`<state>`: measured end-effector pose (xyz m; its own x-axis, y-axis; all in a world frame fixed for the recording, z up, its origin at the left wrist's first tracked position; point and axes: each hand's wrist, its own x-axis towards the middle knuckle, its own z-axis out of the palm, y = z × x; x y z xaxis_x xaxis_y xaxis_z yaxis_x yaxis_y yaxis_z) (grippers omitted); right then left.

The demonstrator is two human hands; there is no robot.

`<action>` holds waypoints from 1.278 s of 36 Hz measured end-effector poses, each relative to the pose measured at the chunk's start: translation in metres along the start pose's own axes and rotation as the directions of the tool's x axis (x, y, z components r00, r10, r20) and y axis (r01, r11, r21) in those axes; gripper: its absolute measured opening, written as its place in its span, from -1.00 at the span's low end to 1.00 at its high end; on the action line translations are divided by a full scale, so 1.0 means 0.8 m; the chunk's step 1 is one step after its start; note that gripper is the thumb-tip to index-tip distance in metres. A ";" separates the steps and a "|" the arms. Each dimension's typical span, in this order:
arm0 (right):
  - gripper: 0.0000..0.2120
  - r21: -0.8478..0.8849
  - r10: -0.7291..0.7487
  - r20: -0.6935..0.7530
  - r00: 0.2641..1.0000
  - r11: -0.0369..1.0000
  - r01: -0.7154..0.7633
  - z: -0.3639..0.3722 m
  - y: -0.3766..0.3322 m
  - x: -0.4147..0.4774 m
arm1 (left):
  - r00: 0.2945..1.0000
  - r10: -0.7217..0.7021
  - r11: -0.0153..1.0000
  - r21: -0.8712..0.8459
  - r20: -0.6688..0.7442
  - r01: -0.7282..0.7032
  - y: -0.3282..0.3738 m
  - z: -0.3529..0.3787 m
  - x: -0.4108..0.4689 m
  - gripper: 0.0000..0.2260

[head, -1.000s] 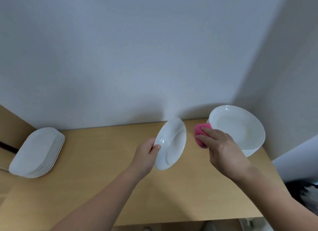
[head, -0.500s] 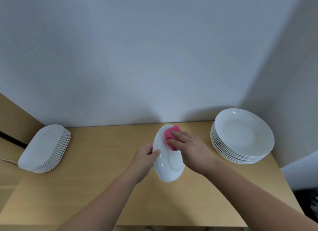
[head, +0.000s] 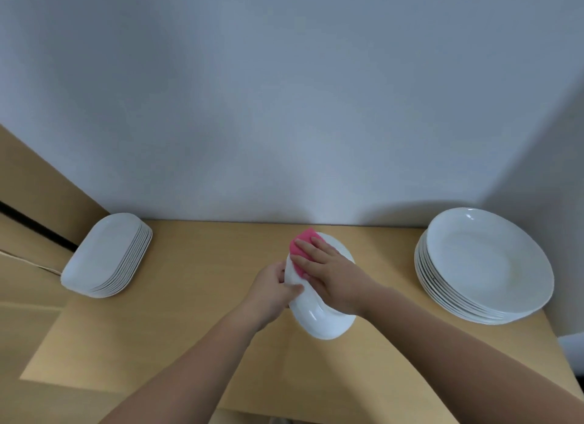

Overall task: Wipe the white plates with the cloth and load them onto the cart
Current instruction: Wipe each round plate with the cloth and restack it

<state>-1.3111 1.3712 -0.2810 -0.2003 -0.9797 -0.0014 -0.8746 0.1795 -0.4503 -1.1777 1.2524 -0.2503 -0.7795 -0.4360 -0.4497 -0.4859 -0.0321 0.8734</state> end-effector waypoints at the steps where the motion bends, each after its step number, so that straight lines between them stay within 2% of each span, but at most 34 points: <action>1: -0.55 0.016 0.008 0.006 1.000 1.000 -0.008 0.001 0.001 0.004 | 1.000 -0.004 1.000 0.004 -0.007 0.005 0.000 0.000 0.001 -0.75; 11: -0.60 0.115 -0.028 0.015 0.999 0.993 0.026 0.005 0.017 0.033 | 0.994 -0.060 0.998 -0.004 -0.089 0.060 -0.015 -0.003 0.006 -0.80; 13: -0.61 0.135 0.007 0.022 1.000 0.991 -0.010 0.008 0.021 0.040 | 0.995 -0.066 0.998 -0.008 -0.080 0.066 -0.016 -0.004 0.006 -0.77; 15: -0.59 0.186 0.102 0.049 0.994 0.976 -0.110 0.009 0.028 0.047 | 0.994 -0.083 0.997 -0.012 -0.077 0.082 -0.021 -0.006 0.008 -0.76; 18: -0.59 0.306 0.282 0.076 0.957 0.907 -0.291 0.005 0.049 0.052 | 0.988 -0.118 0.993 -0.042 -0.094 0.115 -0.029 -0.006 0.009 -0.78; 20: -0.59 0.333 0.338 0.083 0.938 0.877 -0.346 0.005 0.062 0.052 | 0.985 -0.133 0.990 -0.057 -0.108 0.128 -0.031 -0.006 0.008 -0.78; 24: -0.68 0.503 0.340 0.031 0.940 0.807 -0.309 0.014 0.074 0.041 | 0.976 -0.173 0.983 -0.088 -0.132 0.163 -0.034 -0.004 0.011 -0.74; 29: -0.66 0.707 0.411 0.089 0.907 0.616 -0.348 0.029 0.085 0.010 | 0.964 -0.211 0.974 -0.115 -0.160 0.194 -0.039 -0.003 0.007 -0.73; 33: -0.76 0.726 0.509 0.106 0.854 0.548 -0.416 0.038 0.085 -0.009 | 0.962 -0.218 0.970 -0.142 -0.162 0.195 -0.045 -0.002 0.009 -0.74; 37: -0.59 0.725 0.601 0.135 0.788 0.482 -0.492 0.053 0.085 -0.036 | 0.959 -0.228 0.965 -0.173 -0.171 0.199 -0.047 0.000 0.009 -0.79; 46: -0.55 0.814 0.726 0.055 0.686 0.365 -0.451 0.097 0.049 -0.086 | 0.953 -0.240 0.954 -0.226 -0.186 0.197 -0.048 0.006 0.005 -0.80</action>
<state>-1.2969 1.4388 -0.3680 -0.7478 -0.5465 -0.3770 0.1309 0.4353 -0.8907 -1.1640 1.2559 -0.2868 -0.5525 -0.5748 -0.6035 -0.5276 -0.3193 0.7872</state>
